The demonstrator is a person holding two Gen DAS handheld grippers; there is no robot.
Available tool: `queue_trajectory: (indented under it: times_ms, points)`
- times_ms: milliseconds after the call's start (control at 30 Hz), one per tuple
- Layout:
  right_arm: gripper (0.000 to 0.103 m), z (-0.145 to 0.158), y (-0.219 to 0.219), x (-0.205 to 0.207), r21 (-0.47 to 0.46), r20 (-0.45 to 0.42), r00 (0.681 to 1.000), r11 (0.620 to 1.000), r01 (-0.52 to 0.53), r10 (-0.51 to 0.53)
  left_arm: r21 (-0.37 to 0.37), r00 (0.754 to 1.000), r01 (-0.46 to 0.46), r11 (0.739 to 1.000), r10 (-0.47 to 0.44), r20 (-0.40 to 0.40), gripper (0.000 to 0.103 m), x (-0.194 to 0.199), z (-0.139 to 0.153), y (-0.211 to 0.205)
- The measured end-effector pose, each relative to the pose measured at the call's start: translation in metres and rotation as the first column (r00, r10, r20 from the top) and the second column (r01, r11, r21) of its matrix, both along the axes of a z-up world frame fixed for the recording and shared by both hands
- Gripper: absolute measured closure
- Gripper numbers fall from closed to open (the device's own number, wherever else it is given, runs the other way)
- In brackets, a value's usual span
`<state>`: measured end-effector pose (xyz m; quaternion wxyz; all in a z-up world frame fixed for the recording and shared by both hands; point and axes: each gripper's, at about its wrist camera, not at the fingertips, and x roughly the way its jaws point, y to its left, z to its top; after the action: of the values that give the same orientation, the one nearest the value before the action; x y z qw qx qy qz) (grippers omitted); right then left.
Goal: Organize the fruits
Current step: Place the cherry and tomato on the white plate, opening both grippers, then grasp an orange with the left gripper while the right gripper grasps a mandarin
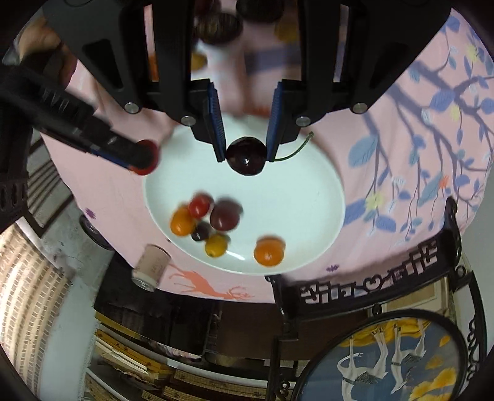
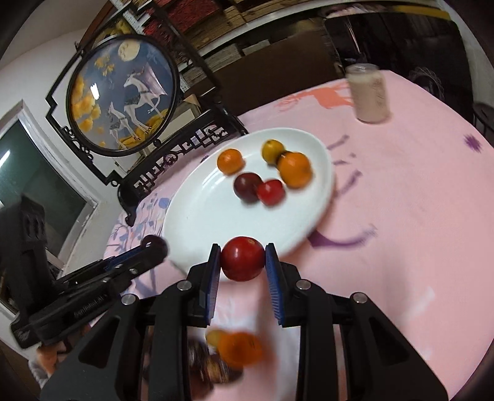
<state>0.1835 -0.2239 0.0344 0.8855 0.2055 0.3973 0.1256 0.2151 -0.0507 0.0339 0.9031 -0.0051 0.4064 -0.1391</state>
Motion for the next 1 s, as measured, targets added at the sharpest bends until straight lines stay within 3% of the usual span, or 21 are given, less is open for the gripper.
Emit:
queue_trajectory:
  times_ms: [33, 67, 100, 133, 200, 300, 467, 600, 767, 1000]
  points:
    - [0.072, -0.003, 0.005, 0.007, -0.012, 0.017, 1.0, 1.0, -0.005, 0.005, -0.003, 1.0, -0.014, 1.0, 0.014, 0.004, 0.065, 0.004, -0.002, 0.0]
    - [0.069, -0.005, 0.008, 0.012, -0.022, 0.028, 1.0, 1.0, -0.014, 0.015, -0.003, 1.0, -0.03, 1.0, 0.03, -0.001, 0.044, 0.008, -0.008, 0.001]
    - [0.052, -0.007, 0.01, 0.016, -0.034, 0.033, 0.999, 0.999, -0.024, 0.025, 0.006, 1.0, -0.03, 1.0, 0.03, 0.0, 0.043, 0.009, -0.012, 0.003]
    - [0.044, -0.008, 0.007, 0.018, -0.053, 0.042, 0.999, 0.999, -0.015, 0.017, 0.02, 1.0, -0.027, 0.999, 0.027, 0.005, 0.043, 0.009, -0.013, 0.004]
    - [0.044, -0.003, -0.001, 0.013, -0.054, 0.099, 0.995, 0.998, 0.013, -0.008, 0.032, 1.0, -0.028, 0.999, 0.027, 0.011, 0.043, 0.008, -0.013, 0.01]
    - [0.044, 0.003, -0.002, 0.009, -0.056, 0.114, 0.993, 0.998, 0.014, -0.008, -0.025, 0.999, -0.037, 0.999, 0.037, 0.007, 0.042, 0.005, -0.006, 0.023]
    - [0.044, -0.004, -0.013, -0.013, 0.008, 0.047, 0.999, 1.0, 0.0, -0.001, -0.025, 0.997, -0.073, 0.997, 0.074, 0.036, 0.034, -0.014, -0.002, 0.042]
    - [0.044, -0.009, -0.02, -0.034, 0.057, 0.014, 1.0, 0.998, 0.004, -0.005, -0.036, 0.994, -0.107, 0.994, 0.107, 0.023, 0.034, -0.032, -0.005, 0.067]
    - [0.038, -0.011, -0.022, -0.056, 0.06, -0.006, 1.0, 0.998, 0.001, 0.0, -0.049, 0.99, -0.137, 0.989, 0.138, 0.012, 0.03, -0.068, -0.011, 0.095]
    - [0.036, -0.01, -0.029, -0.062, 0.081, -0.005, 1.0, 0.997, 0.019, -0.019, -0.01, 0.995, -0.102, 0.995, 0.102, -0.015, 0.022, -0.123, -0.031, 0.103]
